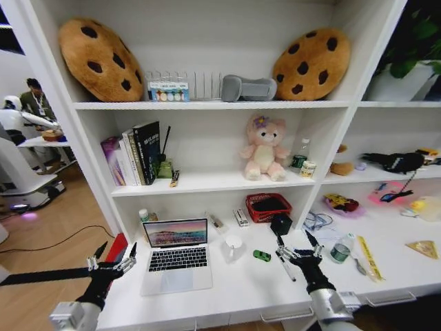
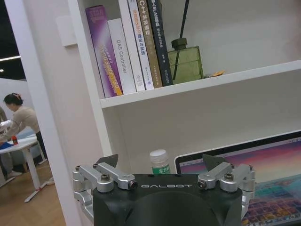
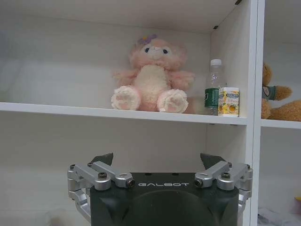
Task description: Organize the objects on the table.
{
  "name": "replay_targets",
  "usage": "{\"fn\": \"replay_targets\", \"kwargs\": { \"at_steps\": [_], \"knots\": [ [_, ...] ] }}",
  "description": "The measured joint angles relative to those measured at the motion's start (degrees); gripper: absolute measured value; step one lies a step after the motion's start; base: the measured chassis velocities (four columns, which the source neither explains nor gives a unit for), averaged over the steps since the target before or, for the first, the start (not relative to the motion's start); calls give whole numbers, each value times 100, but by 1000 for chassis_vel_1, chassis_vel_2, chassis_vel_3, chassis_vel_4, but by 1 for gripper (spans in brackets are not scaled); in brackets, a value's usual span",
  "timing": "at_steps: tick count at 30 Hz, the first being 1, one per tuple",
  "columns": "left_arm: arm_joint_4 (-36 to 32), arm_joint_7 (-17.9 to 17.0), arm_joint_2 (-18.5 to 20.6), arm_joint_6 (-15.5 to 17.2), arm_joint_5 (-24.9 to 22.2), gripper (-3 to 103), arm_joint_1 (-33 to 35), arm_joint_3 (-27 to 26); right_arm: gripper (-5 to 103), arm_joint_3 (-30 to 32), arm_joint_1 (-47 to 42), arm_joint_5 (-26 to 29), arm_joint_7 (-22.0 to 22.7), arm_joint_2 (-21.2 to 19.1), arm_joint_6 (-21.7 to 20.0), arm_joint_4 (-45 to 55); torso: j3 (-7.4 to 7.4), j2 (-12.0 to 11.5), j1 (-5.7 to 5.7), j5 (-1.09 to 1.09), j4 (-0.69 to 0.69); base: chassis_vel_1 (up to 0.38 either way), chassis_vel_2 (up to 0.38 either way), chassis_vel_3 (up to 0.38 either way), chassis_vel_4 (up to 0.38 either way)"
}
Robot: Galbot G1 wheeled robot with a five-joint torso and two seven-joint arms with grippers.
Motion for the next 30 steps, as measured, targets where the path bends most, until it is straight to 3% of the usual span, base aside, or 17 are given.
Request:
{"fn": "replay_targets", "kwargs": {
  "at_steps": [1,2,4,6,8,9,11,12,13,15,16,18,22,24,28,29,30],
  "knots": [
    [171,10,302,91,-146,98,-175,-27,100,7,-15,-9,-17,8,34,-63,-3,3,-9,0,0,52,-34,-38,-17],
    [171,10,302,91,-146,98,-175,-27,100,7,-15,-9,-17,8,34,-63,-3,3,-9,0,0,52,-34,-38,-17],
    [453,106,736,161,-427,96,-437,-32,100,50,-26,-2,-62,26,106,-174,-3,6,-12,-1,0,70,-83,-63,42],
    [558,175,896,170,-519,93,-537,-33,100,72,-30,25,-83,32,136,-206,-3,6,-12,0,0,88,-83,-72,58],
    [883,356,1487,161,-683,82,-876,-28,100,159,-38,82,-108,62,196,-305,-4,6,-13,0,1,23,-23,-20,35],
    [883,356,1487,161,-683,82,-876,-28,100,159,-38,82,-108,62,196,-305,-4,6,-13,0,1,0,0,0,0],
    [1176,551,2085,59,-622,72,-1127,-15,100,222,-38,87,-104,68,230,-387,-2,5,-10,1,0,0,0,0,0],
    [1176,551,2085,59,-622,72,-1127,-15,100,222,-38,87,-104,68,230,-387,-2,5,-10,1,0,0,0,0,0],
    [1281,658,2347,-3,-560,72,-1223,-3,100,242,-38,88,-105,56,238,-423,-2,4,-7,1,0,0,0,0,0],
    [1558,1015,3099,-172,-437,56,-1494,64,100,293,-29,87,-105,24,288,-539,0,2,-2,3,-2,0,0,0,0],
    [1558,1015,3099,-172,-437,56,-1494,64,100,293,-29,87,-105,24,288,-539,0,2,-2,3,-2,0,0,0,0],
    [1736,1426,3628,-280,-439,44,-1670,154,100,316,-28,84,-145,25,317,-602,0,2,-3,2,-1,0,0,0,0],
    [1857,1691,3972,-274,-568,38,-1786,269,100,322,-44,66,-328,52,356,-653,-1,2,-3,2,0,0,0,0,0],
    [2036,2005,4298,-255,-669,23,-2017,432,100,288,-48,14,-453,87,388,-701,-1,2,-5,1,0,0,0,0,0],
    [2188,2222,4547,-246,-730,18,-2174,530,100,258,-35,-143,-489,120,394,-774,-1,2,-4,1,0,0,0,0,0],
    [2262,2352,4687,-222,-737,7,-2242,553,100,231,-20,-240,-501,143,394,-829,-1,2,-4,2,0,0,0,0,0],
    [2327,2506,4812,-215,-740,3,-2307,572,100,194,-12,-281,-510,155,394,-863,-1,2,-4,2,0,0,0,0,0]
  ]
}}
